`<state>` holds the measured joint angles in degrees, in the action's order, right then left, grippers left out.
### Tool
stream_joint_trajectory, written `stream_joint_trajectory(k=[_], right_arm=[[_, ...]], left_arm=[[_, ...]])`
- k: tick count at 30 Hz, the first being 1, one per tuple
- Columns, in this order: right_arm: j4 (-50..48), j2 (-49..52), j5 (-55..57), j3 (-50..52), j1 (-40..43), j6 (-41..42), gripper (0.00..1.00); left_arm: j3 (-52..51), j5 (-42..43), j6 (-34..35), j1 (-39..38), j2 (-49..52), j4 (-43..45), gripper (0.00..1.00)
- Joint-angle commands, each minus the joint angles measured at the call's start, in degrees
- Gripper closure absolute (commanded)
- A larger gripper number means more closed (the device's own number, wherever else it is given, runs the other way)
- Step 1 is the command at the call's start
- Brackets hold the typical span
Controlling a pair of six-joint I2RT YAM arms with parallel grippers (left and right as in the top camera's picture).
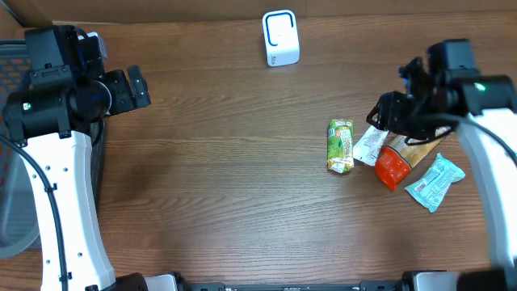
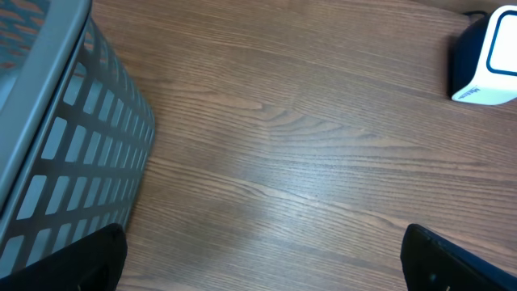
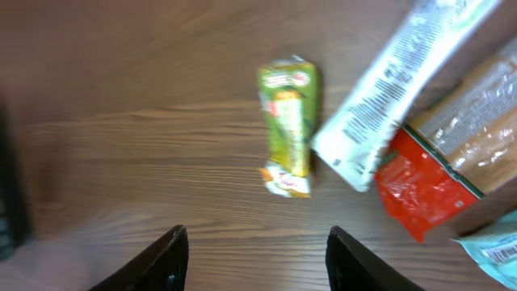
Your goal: Scan the item barcode
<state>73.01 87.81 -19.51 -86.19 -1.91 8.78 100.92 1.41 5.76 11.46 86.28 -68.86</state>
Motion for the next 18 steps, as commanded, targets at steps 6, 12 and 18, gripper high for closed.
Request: stream_joint_trajectory(k=[6,12,18], right_arm=[[-0.96,-14.45,-4.59,-1.31,-1.64,-0.26,0.45],[-0.33,-24.02,-4.63,-1.31,-2.25,-0.24,0.45],[0.83,-32.63,-4.63,-1.31,-2.25,-0.2,0.0]], left_arm=[[1.4,-0.37,-0.61,0.15,0.28,0.07,0.0],[1.4,-0.37,-0.61,0.15,0.28,0.07,0.01],[1.4,-0.37,-0.61,0.15,0.28,0.07,0.01]])
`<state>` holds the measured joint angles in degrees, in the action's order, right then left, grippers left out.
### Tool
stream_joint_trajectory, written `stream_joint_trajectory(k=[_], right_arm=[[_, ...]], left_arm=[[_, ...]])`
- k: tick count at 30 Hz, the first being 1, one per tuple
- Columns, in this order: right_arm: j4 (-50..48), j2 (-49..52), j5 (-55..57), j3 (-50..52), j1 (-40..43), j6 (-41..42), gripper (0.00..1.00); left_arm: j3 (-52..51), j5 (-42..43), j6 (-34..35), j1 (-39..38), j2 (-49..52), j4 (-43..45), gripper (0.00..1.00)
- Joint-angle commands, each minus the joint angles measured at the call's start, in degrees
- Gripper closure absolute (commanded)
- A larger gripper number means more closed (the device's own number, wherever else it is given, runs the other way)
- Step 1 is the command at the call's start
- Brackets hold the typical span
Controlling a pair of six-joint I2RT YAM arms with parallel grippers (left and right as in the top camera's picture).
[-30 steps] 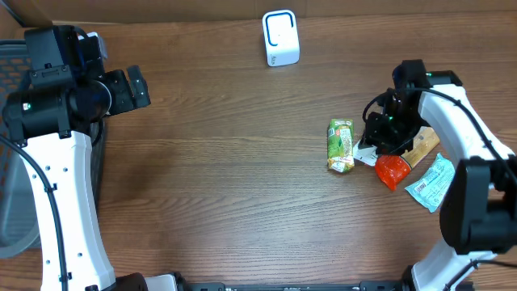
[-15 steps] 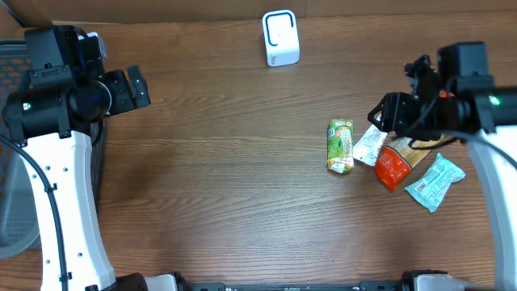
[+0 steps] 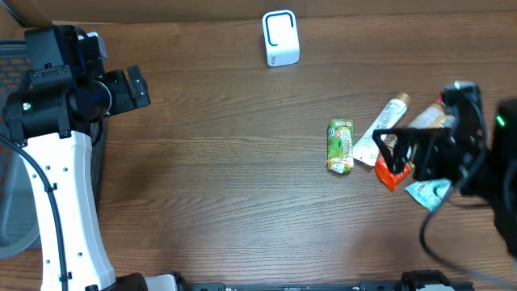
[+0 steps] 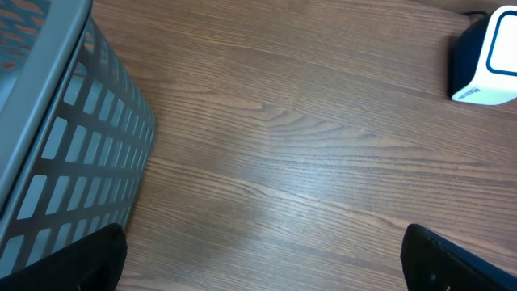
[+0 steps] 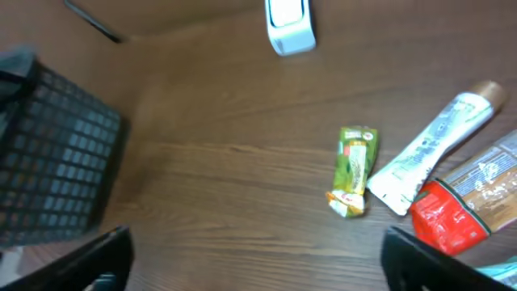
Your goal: Scan the item barcode
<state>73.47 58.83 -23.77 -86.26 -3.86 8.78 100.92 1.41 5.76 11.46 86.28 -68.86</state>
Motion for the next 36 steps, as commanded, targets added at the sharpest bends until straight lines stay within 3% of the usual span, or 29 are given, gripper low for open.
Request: stream_joint_trajectory(k=[1,9,19,36], right_arm=[[0.52,-4.79,-0.35,-1.25,-0.31,-0.2,0.0],[2.99,-8.74,-0.24,-1.25,-0.31,0.15,0.0],[3.41,-8.74,7.72,-1.14,-0.31,-0.26,0.0],[3.26,-8.74,4.92,-0.74,-1.7,-0.24,0.0]], left_arm=[[1.4,-0.37,-0.61,0.15,0.28,0.07,0.0],[1.4,-0.37,-0.61,0.15,0.28,0.07,0.0],[1.4,-0.37,-0.61,0.15,0.28,0.07,0.0],[1.4,-0.37,-0.63,0.15,0.28,0.07,0.0]])
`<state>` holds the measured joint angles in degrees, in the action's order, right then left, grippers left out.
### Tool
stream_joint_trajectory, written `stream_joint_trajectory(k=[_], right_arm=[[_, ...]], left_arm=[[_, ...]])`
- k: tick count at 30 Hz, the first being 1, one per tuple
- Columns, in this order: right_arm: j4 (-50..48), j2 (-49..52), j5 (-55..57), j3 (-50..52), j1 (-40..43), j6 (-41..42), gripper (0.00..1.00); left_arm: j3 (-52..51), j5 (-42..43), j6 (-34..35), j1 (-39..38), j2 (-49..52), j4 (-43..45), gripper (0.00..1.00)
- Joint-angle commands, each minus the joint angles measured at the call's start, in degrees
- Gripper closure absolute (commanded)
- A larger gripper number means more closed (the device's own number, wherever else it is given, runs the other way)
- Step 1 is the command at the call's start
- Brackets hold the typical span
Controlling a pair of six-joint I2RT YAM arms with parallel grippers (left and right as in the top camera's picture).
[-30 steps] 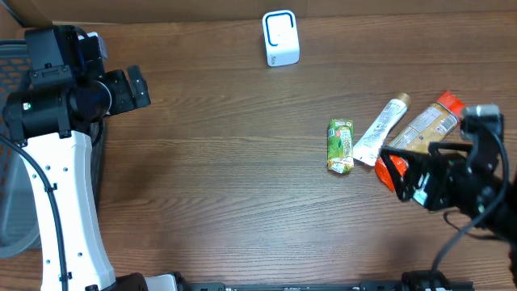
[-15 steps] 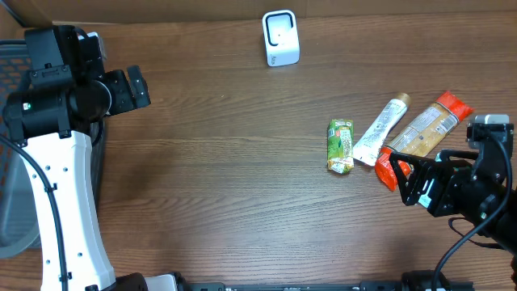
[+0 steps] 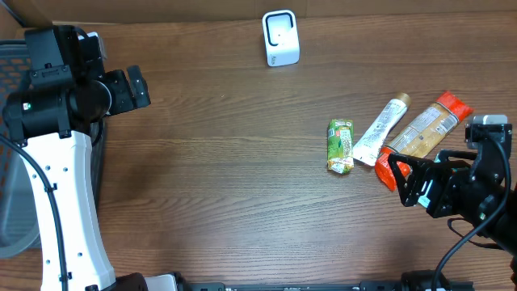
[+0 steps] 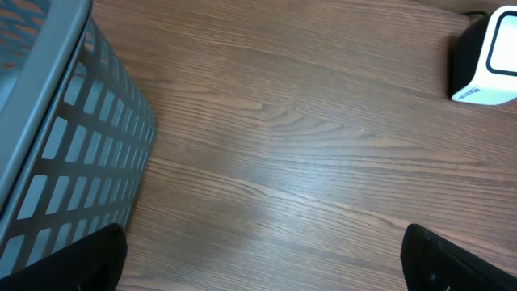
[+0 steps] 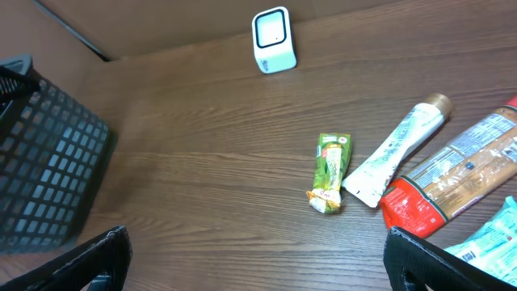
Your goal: Scan the item barcode
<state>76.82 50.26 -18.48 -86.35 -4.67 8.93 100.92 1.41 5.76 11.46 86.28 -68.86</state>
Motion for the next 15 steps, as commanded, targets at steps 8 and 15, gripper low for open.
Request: stream_joint_trajectory(k=[8,15], right_arm=[[-1.88,-0.46,4.72,3.8,-1.22,-1.51,0.0],[-20.87,-7.65,4.37,19.47,-1.22,-2.4,0.0]], left_arm=[[1.4,-0.37,-0.61,0.15,0.28,0.07,0.01],[1.4,-0.37,-0.61,0.15,0.28,0.07,0.01]])
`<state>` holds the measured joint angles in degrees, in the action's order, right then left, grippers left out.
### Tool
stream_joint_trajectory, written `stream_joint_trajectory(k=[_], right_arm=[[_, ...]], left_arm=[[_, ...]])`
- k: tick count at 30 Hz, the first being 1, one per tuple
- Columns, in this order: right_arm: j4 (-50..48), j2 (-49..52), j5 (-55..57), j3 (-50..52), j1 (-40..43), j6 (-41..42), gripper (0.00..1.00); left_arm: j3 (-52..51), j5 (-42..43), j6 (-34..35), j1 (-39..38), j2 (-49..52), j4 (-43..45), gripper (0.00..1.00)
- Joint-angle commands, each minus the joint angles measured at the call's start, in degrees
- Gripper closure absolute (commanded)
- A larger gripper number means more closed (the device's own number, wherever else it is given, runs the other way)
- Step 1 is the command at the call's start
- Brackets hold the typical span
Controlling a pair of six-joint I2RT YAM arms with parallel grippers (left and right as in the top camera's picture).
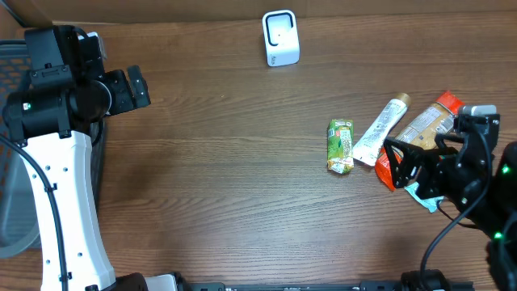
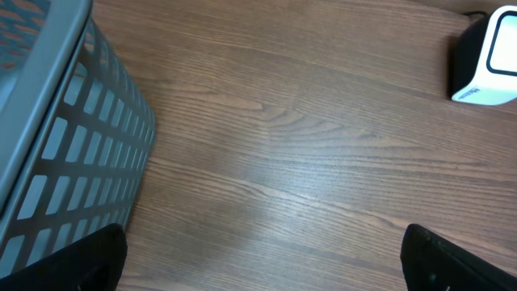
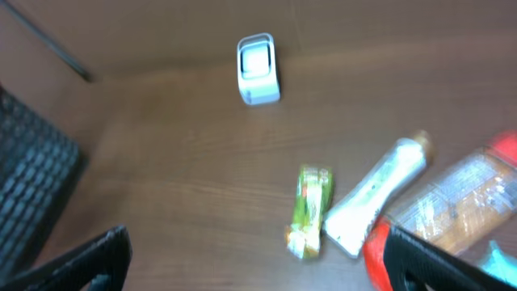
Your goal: Scan the item barcode
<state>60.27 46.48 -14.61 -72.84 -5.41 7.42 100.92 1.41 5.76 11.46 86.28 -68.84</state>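
The white scanner (image 1: 280, 38) stands upright at the table's back edge; it also shows as scanner (image 3: 258, 58) and scanner (image 2: 485, 56). A green packet (image 1: 340, 145), a white tube (image 1: 380, 129) and an orange-and-red package (image 1: 424, 121) lie side by side at the right. My right gripper (image 1: 406, 168) hangs open above the package's red end, holding nothing; its wrist view is blurred, with the green packet (image 3: 308, 212) and tube (image 3: 376, 196) ahead. A teal packet (image 1: 426, 200) is mostly hidden under that arm. My left gripper (image 1: 133, 89) is open and empty at the far left.
A dark mesh basket (image 2: 56, 145) stands at the table's left edge, right beside the left arm, and shows as basket (image 3: 32, 178) in the right wrist view. Bare wooden table (image 1: 226, 162) lies between the basket and the items.
My right arm has shifted back and slightly left, now covering the package's red end and most of the teal packet. Its wrist view has blurred. The left arm has not moved.
My right gripper was first open, low and close over the tube and package. Then it was higher, toward the front right. Then it was at the front right with the items uncovered, and now it overlaps them again. No item has moved; the left arm stayed still.
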Motion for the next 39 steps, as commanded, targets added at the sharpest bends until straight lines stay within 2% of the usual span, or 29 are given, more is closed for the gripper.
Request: stream_joint_trajectory(k=[1,9,15,23,29,39], right_arm=[[-7.96,-5.53,-0.24,9.4,-0.48,-1.4,0.0],[-35.91,-22.12,-4.98,37.64,-0.48,-7.93,0.0],[-49.0,-32.37,-6.54,53.46,-0.55,-7.89,0.0],[-56.39,-40.87,-6.93,65.66,-0.66,-7.91,0.0],[-57.22,-46.23,-6.86,72.0,-0.63,-7.93,0.0],[-57.07,-46.31,-2.43,72.37,-0.7,-10.69,0.0]], left_arm=[[1.4,-0.37,-0.61,0.15,0.28,0.04,0.01],[1.4,-0.35,-0.63,0.15,0.28,0.04,0.0],[1.4,-0.37,-0.61,0.15,0.28,0.04,0.0],[1.4,-0.37,-0.61,0.15,0.28,0.04,0.01],[1.4,-0.35,-0.63,0.15,0.28,0.04,0.0],[1.4,-0.37,-0.61,0.15,0.28,0.04,0.01]])
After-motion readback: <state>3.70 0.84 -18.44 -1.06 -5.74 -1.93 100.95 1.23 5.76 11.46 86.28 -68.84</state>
